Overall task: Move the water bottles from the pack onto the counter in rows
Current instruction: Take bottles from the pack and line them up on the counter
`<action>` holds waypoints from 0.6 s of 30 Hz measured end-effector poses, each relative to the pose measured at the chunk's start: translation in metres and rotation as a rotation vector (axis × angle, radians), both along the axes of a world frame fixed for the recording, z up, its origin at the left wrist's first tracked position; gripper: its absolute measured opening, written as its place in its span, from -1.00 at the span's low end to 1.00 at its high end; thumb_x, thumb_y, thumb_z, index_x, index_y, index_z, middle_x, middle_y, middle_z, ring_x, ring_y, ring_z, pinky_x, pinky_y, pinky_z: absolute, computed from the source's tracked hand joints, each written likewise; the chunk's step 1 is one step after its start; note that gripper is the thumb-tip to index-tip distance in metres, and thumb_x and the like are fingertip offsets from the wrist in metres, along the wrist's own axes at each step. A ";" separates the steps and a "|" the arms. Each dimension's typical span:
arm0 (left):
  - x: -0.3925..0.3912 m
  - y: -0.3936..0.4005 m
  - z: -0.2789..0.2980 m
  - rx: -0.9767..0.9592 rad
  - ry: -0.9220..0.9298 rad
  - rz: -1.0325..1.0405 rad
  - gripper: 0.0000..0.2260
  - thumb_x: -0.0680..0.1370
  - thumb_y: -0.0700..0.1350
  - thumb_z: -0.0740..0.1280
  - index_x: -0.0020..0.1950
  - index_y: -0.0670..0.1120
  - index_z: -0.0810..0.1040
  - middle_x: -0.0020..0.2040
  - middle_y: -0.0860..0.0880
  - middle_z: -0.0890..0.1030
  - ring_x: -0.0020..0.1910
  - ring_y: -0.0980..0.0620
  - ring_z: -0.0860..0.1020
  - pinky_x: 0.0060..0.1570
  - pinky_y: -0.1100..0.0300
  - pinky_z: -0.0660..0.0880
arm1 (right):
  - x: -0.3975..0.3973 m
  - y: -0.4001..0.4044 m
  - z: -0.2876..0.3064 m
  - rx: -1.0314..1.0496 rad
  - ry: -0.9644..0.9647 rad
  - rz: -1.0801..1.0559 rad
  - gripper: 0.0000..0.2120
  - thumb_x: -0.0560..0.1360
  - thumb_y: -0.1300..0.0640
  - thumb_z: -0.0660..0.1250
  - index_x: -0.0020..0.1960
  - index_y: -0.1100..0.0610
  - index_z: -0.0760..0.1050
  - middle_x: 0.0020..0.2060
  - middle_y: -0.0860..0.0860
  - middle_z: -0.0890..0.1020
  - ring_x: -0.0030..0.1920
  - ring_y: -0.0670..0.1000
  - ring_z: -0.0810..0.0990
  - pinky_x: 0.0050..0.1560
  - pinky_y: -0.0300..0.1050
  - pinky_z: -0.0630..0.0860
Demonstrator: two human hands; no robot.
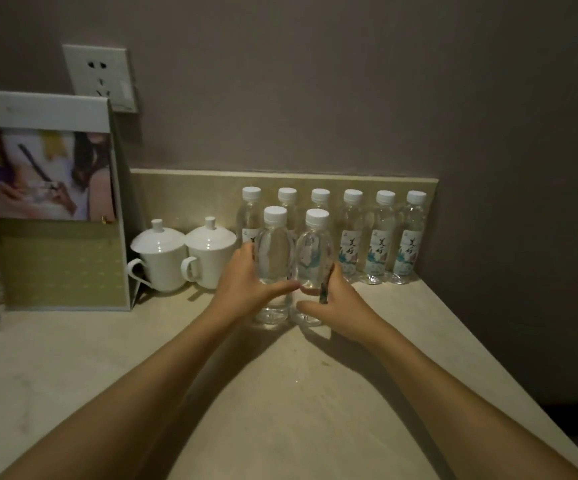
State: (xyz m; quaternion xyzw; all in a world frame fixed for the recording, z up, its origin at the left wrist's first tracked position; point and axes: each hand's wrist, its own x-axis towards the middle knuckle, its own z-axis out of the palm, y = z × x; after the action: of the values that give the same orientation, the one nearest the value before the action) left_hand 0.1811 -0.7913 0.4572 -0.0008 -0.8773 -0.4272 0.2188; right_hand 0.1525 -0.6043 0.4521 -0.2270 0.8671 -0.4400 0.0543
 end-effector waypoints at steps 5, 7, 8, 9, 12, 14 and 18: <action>0.009 -0.007 0.008 0.136 -0.053 -0.095 -0.43 0.37 -0.07 0.57 0.28 0.03 0.38 0.09 0.15 0.54 0.01 0.19 0.56 -0.09 0.32 0.53 | -0.003 0.006 0.000 0.107 0.077 -0.055 -0.32 0.39 -0.09 0.48 0.39 0.01 0.27 0.25 -0.02 0.54 0.20 0.03 0.54 0.23 0.05 0.51; 0.012 -0.009 0.011 0.147 -0.065 -0.119 -0.46 0.40 -0.12 0.55 0.30 0.00 0.39 0.10 0.11 0.56 0.06 0.15 0.58 -0.06 0.28 0.57 | -0.001 0.000 0.000 0.093 0.100 -0.092 -0.36 0.36 -0.12 0.50 0.32 0.01 0.32 0.21 -0.02 0.57 0.18 0.04 0.55 0.19 0.07 0.53; 0.013 -0.009 0.010 0.156 -0.066 -0.129 -0.47 0.41 -0.14 0.54 0.30 0.00 0.40 0.10 0.12 0.57 0.08 0.13 0.59 -0.05 0.28 0.58 | 0.000 -0.003 -0.001 0.073 0.099 -0.108 -0.36 0.35 -0.12 0.51 0.31 0.01 0.31 0.22 -0.02 0.57 0.18 0.05 0.56 0.18 0.08 0.54; 0.015 -0.007 0.010 0.163 -0.062 -0.132 -0.48 0.42 -0.14 0.53 0.30 0.01 0.40 0.07 0.15 0.57 0.08 0.15 0.59 -0.09 0.31 0.58 | 0.001 -0.007 -0.003 0.052 0.095 -0.130 -0.35 0.35 -0.12 0.50 0.32 0.01 0.30 0.23 -0.02 0.57 0.19 0.06 0.57 0.18 0.09 0.55; 0.019 -0.002 0.004 0.066 -0.021 -0.045 -0.51 0.37 -0.02 0.56 0.22 0.08 0.43 -0.01 0.23 0.52 -0.03 0.26 0.55 -0.15 0.37 0.50 | 0.005 -0.019 -0.007 0.053 0.128 -0.222 -0.33 0.37 -0.19 0.47 0.31 0.03 0.26 0.26 0.02 0.55 0.20 0.11 0.58 0.15 0.10 0.56; 0.020 -0.001 -0.004 -0.027 0.002 0.059 -0.52 0.33 0.06 0.57 0.15 0.05 0.47 -0.02 0.18 0.52 -0.08 0.23 0.53 -0.10 0.29 0.53 | 0.007 -0.024 -0.008 0.096 0.155 -0.256 -0.30 0.37 -0.25 0.44 0.33 0.05 0.23 0.29 0.05 0.51 0.21 0.14 0.56 0.14 0.08 0.56; 0.020 -0.008 -0.013 0.021 0.016 0.067 -0.48 0.34 0.05 0.57 0.21 -0.01 0.47 0.01 0.15 0.57 -0.03 0.22 0.57 -0.09 0.29 0.55 | 0.005 -0.024 -0.006 0.104 0.109 -0.222 -0.28 0.41 -0.19 0.43 0.40 0.08 0.20 0.38 0.05 0.43 0.29 0.15 0.50 0.24 0.10 0.51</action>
State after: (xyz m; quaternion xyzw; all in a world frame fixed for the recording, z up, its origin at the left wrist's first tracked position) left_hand 0.2016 -0.7995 0.4441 0.0275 -0.8705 -0.4287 0.2400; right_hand 0.1575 -0.6284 0.4465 -0.1501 0.9102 -0.3848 -0.0301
